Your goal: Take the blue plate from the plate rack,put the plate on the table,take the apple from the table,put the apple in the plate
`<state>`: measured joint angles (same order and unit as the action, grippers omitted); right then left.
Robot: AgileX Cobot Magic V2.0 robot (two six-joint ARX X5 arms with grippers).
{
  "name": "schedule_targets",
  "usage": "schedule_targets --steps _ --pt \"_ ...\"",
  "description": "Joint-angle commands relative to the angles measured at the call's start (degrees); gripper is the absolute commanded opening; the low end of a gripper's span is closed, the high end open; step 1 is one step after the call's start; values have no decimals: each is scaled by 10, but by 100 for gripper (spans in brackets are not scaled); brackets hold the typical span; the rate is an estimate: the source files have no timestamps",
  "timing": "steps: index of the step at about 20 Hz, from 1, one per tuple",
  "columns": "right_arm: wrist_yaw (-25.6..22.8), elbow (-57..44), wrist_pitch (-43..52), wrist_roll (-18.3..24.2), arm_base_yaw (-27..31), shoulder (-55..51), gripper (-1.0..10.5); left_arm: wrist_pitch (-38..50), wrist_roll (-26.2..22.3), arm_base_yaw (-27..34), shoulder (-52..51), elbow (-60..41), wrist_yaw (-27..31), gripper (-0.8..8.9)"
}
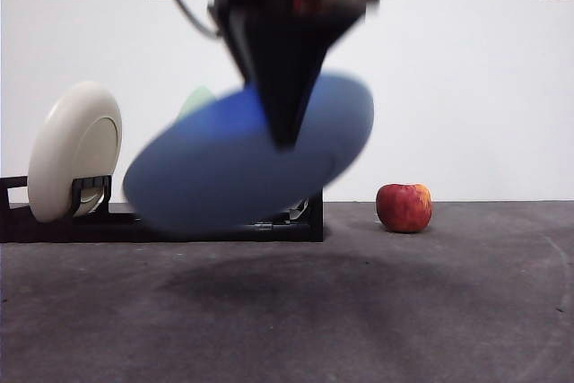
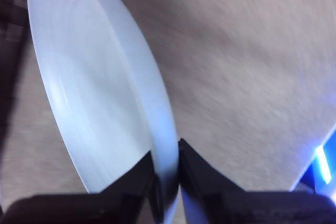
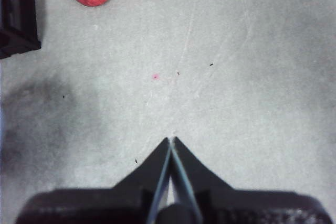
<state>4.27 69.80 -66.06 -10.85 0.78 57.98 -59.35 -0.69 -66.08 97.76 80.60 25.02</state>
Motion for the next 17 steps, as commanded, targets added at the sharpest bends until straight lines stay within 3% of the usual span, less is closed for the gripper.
schedule_targets --steps 1,7,9,12,17 --pt "-2 3 3 5 0 0 1 32 -5 0 4 -48 1 -6" --pt "-2 3 7 5 0 0 1 100 -12 1 7 -119 -82 0" --pt "-2 3 7 5 0 0 1 111 0 0 7 -118 -85 14" --pt "-2 3 9 5 0 0 1 111 5 5 7 -118 -85 230" --pt "-2 3 10 6 0 0 1 111 5 7 7 -118 -85 295"
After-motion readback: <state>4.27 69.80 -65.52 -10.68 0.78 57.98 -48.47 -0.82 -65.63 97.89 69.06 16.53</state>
